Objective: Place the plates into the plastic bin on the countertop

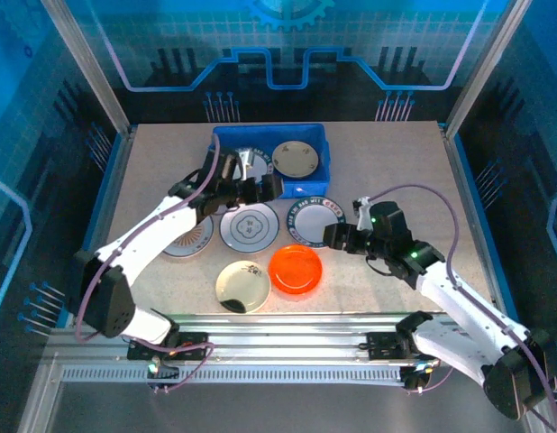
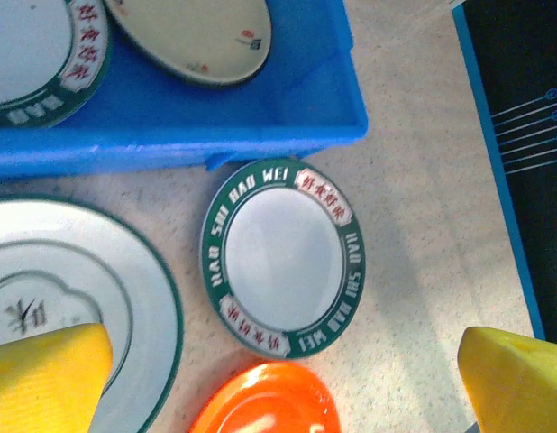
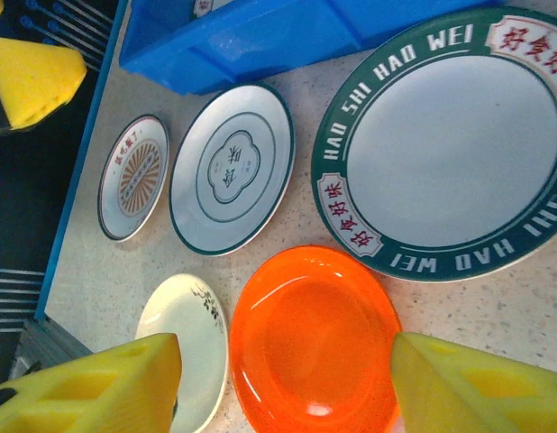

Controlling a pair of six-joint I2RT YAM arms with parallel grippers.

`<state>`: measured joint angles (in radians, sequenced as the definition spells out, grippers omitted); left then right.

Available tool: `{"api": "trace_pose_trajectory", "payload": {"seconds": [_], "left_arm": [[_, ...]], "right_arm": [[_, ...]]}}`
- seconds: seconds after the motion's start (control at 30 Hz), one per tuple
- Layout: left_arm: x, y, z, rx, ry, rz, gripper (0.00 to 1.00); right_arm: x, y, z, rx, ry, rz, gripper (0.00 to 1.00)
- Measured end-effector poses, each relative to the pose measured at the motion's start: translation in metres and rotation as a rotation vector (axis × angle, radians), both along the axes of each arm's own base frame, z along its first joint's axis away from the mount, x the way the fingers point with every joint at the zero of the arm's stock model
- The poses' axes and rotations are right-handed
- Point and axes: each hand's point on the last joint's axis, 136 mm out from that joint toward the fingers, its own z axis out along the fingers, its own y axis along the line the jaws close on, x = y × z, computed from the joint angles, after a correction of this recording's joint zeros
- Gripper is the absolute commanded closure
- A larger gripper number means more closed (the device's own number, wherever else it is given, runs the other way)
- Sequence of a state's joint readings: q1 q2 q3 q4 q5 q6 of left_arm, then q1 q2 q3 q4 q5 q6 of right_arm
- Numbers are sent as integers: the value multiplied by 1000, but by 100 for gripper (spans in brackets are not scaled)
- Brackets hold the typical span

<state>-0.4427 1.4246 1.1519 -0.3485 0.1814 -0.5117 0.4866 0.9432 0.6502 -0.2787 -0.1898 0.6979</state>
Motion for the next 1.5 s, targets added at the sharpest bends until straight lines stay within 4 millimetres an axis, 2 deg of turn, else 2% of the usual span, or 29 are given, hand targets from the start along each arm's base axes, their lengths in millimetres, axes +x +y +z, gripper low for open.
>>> {"api": "trace_pose_trajectory", "payload": {"seconds": [0.1,0.23,0.4,0.6,0.67,0.77,0.9,1.17,1.5], "left_arm": [[-18,9,3,14,-17,-1,1],[-36,21,9,35,-4,11,1],[-59,26,-2,47,80,-12,1],[-109,46,-46,104,238,-22,1],[-125,54,-58,122,281,-16,4],[-147,65,-73,128,334,6,13],[-168,77,-94,121,393,59,15],[-194,96,-125,92,460,188,23],[-206,106,-152,89,533,285,31]], "right_arm": [[-2,8,-7,-30,23,33,38],[-3,17,-7,-61,59,71,41],[-15,34,-10,-67,115,144,46],[-43,48,-26,-57,201,215,48],[-52,50,-34,-60,228,228,49],[-58,49,-45,-68,263,225,50],[-60,49,-55,-73,298,219,50],[-62,52,-63,-79,331,230,51],[-63,56,-62,-69,331,234,52]]}}
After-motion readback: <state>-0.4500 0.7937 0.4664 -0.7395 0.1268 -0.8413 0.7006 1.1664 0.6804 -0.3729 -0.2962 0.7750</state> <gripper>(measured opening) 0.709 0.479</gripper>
